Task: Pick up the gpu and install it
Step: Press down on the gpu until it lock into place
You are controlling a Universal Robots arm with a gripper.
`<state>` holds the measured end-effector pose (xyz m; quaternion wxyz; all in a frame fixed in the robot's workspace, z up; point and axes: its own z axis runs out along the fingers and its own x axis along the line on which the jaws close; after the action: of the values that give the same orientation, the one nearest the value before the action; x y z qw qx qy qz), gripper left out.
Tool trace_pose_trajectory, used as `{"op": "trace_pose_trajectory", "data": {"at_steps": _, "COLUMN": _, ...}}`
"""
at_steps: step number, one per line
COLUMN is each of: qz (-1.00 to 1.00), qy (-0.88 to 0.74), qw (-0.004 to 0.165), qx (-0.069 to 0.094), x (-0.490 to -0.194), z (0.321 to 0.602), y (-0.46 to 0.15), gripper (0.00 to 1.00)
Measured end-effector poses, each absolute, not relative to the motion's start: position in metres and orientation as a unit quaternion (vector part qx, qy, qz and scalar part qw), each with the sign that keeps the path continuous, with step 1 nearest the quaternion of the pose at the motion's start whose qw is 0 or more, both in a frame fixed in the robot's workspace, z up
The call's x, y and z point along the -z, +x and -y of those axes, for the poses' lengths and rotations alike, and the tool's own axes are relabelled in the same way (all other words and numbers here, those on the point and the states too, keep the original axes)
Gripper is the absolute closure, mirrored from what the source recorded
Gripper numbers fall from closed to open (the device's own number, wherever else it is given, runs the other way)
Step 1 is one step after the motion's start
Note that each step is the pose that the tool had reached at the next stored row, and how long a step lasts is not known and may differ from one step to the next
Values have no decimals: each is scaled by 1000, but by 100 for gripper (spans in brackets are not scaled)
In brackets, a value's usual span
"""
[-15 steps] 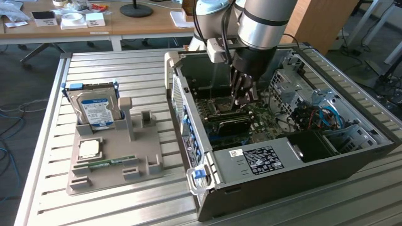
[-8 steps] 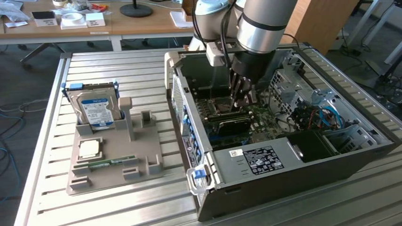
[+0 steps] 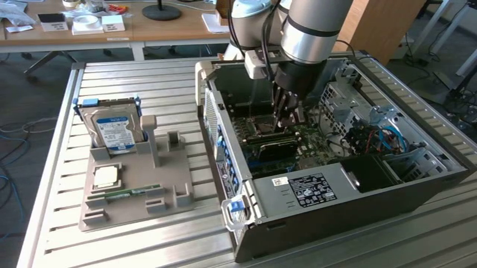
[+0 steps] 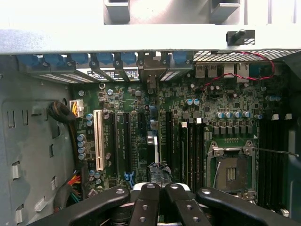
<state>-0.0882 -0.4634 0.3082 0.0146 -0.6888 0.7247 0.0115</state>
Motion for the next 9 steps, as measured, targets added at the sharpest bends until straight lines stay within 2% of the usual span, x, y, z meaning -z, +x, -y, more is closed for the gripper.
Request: {"op": "trace_pose_trajectory", "data": {"at_steps": 9, "qz": -725, "qy": -689, "qw": 15, "qx": -12, "x": -308, "z": 460, "y": -88, "gripper": 89}}
